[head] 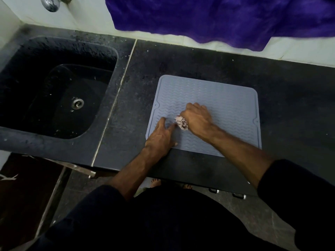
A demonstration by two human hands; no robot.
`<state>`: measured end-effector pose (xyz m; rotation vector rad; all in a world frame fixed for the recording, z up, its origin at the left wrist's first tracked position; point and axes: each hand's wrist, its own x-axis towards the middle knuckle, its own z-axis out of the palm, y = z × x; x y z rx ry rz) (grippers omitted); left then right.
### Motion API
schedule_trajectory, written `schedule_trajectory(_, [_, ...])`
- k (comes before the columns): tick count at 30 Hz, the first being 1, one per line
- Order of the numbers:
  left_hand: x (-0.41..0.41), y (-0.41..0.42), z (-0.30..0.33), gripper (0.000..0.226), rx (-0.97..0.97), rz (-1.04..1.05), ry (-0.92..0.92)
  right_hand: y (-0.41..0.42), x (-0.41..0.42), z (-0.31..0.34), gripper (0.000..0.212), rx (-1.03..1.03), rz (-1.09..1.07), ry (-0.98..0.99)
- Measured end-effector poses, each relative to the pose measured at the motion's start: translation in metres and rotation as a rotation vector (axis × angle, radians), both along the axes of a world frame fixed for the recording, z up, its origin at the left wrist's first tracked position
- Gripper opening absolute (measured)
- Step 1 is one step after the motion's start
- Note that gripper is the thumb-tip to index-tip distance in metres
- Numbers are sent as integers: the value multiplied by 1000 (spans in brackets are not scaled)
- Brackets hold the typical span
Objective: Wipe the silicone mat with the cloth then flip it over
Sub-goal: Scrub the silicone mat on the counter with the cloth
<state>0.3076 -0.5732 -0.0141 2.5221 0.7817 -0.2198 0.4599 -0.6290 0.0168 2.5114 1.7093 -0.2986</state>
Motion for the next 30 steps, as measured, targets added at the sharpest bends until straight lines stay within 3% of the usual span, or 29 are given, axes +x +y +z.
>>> schedule_trajectory(5, [-8, 3, 2, 80, 41, 3, 67, -24, 22, 6, 25, -95, -85, -37])
schedule_trajectory(8, [-17, 3, 2, 80, 78, 49, 72, -12, 18, 10, 17, -1, -115, 56])
schedule_trajectory(11, [-22, 5, 3, 76, 88, 69, 62, 18, -2, 12, 24, 84, -54, 100])
schedule_trajectory(15, [-20, 8, 11, 82, 65, 70, 101, 35, -26, 8, 39, -34, 52, 33])
schedule_trajectory(22, [-20, 16, 22, 71, 85, 9, 177, 4, 1, 7, 33, -88, -18, -19])
schedule_trajectory(27, [-17, 19, 19, 71, 99, 9, 184, 35, -25, 7, 34, 76, 22, 127])
schedule_trajectory(30, [-18, 19, 16, 64, 131, 32, 197, 48, -43, 3, 36, 3, 81, 87])
